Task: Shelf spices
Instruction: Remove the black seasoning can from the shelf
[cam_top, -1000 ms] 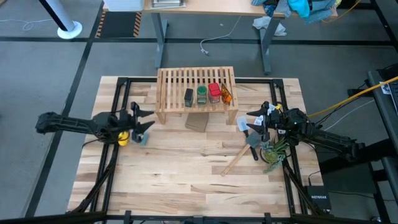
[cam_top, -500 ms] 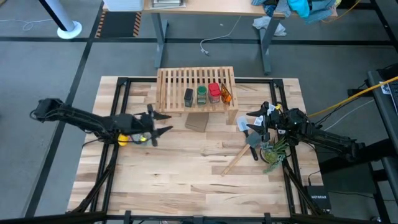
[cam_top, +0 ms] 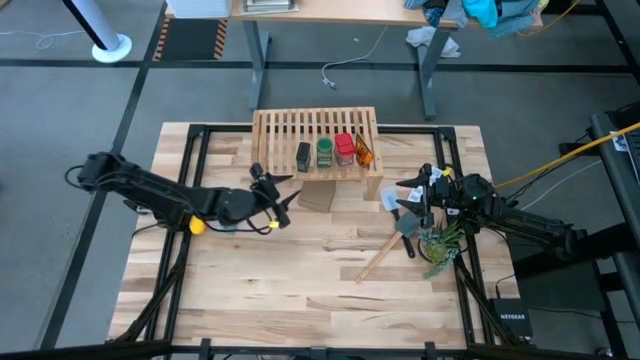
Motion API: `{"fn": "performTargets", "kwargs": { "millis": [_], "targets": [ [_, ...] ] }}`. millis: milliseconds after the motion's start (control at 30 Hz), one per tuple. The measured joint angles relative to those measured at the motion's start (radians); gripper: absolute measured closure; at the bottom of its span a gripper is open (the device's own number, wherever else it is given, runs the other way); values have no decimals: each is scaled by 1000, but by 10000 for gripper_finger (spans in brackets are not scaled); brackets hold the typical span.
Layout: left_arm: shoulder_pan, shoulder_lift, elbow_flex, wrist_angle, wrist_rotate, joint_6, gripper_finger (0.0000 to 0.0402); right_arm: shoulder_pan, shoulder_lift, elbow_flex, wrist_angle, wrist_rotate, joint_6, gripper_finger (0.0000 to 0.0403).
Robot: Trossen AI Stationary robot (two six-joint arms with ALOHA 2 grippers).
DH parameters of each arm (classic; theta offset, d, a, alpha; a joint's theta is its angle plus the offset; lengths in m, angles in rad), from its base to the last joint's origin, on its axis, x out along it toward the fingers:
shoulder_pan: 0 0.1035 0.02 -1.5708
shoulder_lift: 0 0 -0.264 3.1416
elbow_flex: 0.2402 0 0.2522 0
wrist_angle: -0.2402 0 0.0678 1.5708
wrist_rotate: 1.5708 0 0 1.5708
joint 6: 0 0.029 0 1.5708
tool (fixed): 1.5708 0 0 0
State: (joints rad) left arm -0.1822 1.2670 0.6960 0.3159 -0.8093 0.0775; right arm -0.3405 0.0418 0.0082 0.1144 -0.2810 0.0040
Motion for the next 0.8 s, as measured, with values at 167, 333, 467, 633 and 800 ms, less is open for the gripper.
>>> {"fn": "performTargets", "kwargs": {
  "millis": [167, 333, 467, 633, 800],
  "targets": [
    [0, 13, 2, -1, -94, -3, 192, 0, 0, 0, -7, 0, 0, 152],
    [-9, 13, 2, 10, -94, 24, 192, 0, 0, 0, -13, 0, 0, 152],
    [-14, 13, 2, 9, -93, 42, 192, 0, 0, 0, -13, 0, 0, 152],
    [-14, 13, 2, 9, -93, -2, 192, 0, 0, 0, -13, 0, -1, 152],
    [-13, 13, 2, 10, -93, -95, 192, 0, 0, 0, -13, 0, -1, 152]
  ]
}}
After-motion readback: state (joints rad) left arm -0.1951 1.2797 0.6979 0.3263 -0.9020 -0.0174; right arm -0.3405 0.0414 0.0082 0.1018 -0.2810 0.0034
